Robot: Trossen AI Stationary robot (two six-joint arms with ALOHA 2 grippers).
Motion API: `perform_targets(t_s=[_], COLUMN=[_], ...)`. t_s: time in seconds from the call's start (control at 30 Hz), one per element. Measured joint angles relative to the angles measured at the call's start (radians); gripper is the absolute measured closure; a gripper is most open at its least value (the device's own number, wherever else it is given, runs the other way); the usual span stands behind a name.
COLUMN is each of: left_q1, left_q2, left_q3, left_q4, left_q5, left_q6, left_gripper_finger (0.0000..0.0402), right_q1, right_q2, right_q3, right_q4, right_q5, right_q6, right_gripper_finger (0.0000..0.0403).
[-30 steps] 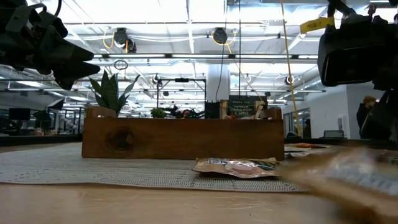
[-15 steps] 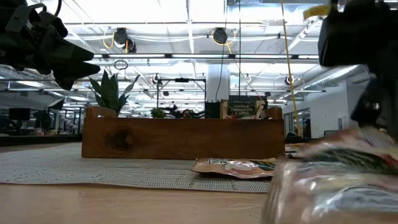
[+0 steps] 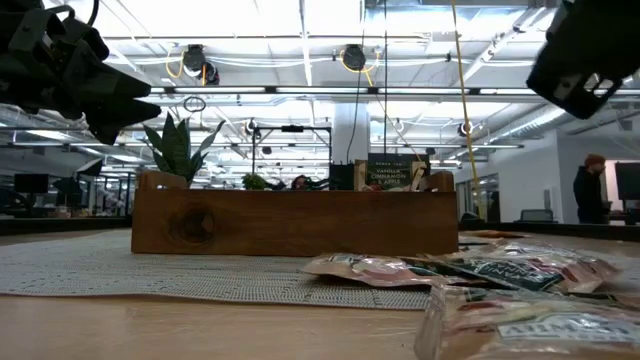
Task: Pick & Place Tea
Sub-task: Put the brown tea bag into the right compartment of the wood organizer
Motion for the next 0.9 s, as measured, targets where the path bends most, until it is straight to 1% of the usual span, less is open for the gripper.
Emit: perform_targets(t_s=[0.17, 0.23, 0.3, 0.4, 0.53, 0.63, 0.77, 0.9], left_q1=[0.000, 0.000, 0.000, 0.000, 0.000, 0.000, 0.000, 0.000], left_q2=[0.000, 0.000, 0.000, 0.000, 0.000, 0.000, 0.000, 0.000], left_q3=[0.000, 0.000, 0.000, 0.000, 0.000, 0.000, 0.000, 0.000], left_q4=[-0.001, -0.001, -0.001, -0.001, -0.001, -0.001, -0.001, 0.000], left_q5=[0.000, 0.000, 0.000, 0.000, 0.000, 0.000, 0.000, 0.000], left_q6=[0.000, 0.000, 0.000, 0.000, 0.000, 0.000, 0.000, 0.000], left_gripper_finger=[0.0197, 0.0197, 0.0197, 0.0197, 0.0197, 0.0197, 0.0197, 0.0197], right_q1=[-0.002, -0.004, -0.018, -0.047, -0.099, -0.132, -0.162, -0.189], right_q2=[0.011, 0.032, 0.053, 0.077, 0.122, 0.182, 0.300, 0.387], right_q3=[0.000, 0.000, 0.000, 0.009, 0.061, 0.142, 0.271, 0.373], right_q4=[-0.034, -0.023, 0.012, 0.031, -0.067, -0.199, -0.380, -0.473], right_q5=[-0.035, -0.054, -0.102, -0.168, -0.191, -0.251, -0.316, -0.396], right_q6=[-0.015, -0.084, -0.188, -0.323, -0.476, -0.605, -0.740, -0.786], right_gripper_finger=[0.0403, 0.0394, 0.0371, 0.0315, 0.0232, 0.0185, 0.0154, 0.0144])
